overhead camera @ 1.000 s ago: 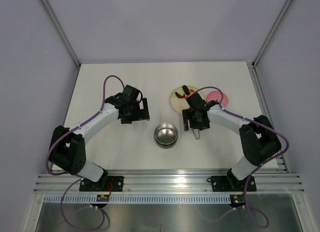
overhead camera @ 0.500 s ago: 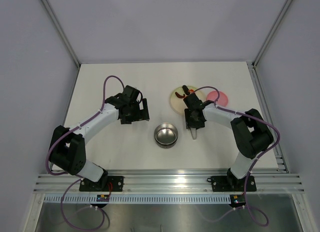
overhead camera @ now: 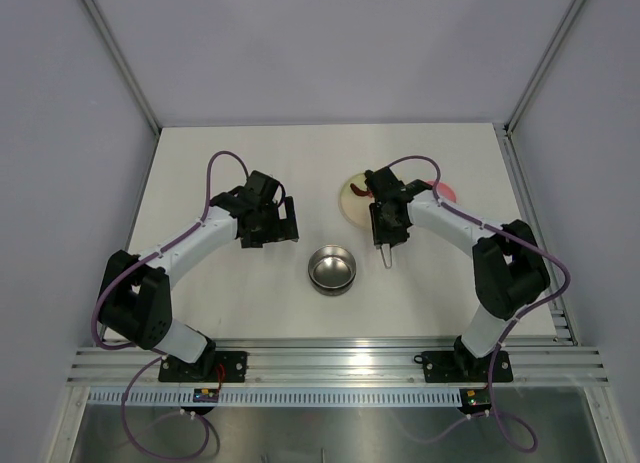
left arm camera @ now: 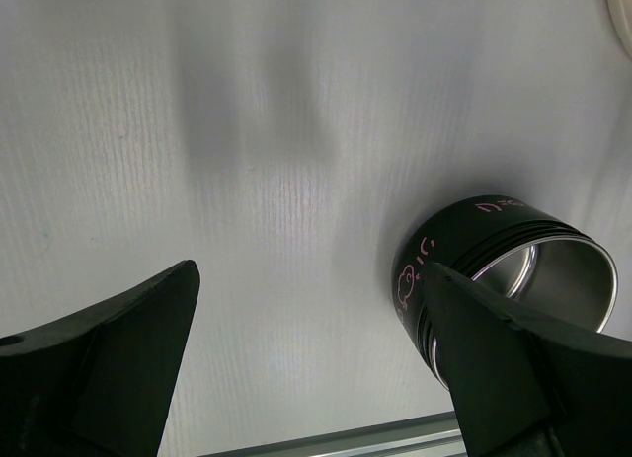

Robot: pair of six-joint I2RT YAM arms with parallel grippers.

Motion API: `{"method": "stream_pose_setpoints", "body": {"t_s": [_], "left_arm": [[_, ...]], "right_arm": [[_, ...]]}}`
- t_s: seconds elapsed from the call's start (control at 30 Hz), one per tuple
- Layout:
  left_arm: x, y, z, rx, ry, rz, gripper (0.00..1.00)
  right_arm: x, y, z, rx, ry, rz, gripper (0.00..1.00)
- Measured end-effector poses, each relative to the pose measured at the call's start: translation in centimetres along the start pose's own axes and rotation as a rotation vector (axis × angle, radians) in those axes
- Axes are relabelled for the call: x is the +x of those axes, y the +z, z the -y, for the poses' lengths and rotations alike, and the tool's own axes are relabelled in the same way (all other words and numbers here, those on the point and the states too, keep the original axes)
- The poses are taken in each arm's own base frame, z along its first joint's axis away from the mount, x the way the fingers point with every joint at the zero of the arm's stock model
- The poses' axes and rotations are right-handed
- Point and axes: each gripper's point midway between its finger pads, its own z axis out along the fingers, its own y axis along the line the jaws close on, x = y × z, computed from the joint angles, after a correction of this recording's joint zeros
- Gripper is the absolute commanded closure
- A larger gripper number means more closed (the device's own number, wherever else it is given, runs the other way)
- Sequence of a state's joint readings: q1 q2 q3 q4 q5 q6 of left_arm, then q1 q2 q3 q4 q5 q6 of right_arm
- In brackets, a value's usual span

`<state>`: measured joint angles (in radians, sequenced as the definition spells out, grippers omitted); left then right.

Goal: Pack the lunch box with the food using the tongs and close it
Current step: Pick up the fake food from the plate, then place the fake food in the packing box.

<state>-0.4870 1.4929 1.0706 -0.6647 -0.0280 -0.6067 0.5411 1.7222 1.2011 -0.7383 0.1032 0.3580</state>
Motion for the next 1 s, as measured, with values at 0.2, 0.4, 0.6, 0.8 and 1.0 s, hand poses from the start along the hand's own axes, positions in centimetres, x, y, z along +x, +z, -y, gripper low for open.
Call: {"method": "stream_pose_setpoints", "body": {"t_s": [0.2,0.4,0.6,0.8,1.0], "left_arm": [[0.0,0.0,0.0,0.000,0.000,0.000,0.01],[0.0,0.0,0.0,-0.002,0.000,0.000,0.01],[0.5,0.3,-0.4,-0.010,0.000,-0.010,0.01],[0.5,0.3,-0.4,-0.010,0.000,-0.009,0.01],[0.5,0.3,-0.4,-0.010,0.001,-0.010,0.01]], "right_arm": [[-1.5,-3.0,-0.9,-0.044,0.000,0.026,0.88],[-1.9,-4.2,-1.3,-0.071,-0.004,0.030,0.89],[-1.0,-4.5,-1.7,-0.100,-0.017,-0.007,0.91],[-0.2,-6.9,-2.0,-0.159,-0.040,-0.011,0.92],[1.4,-10.7,-2.3,-0.214,-0.105,0.007,0.92]]}}
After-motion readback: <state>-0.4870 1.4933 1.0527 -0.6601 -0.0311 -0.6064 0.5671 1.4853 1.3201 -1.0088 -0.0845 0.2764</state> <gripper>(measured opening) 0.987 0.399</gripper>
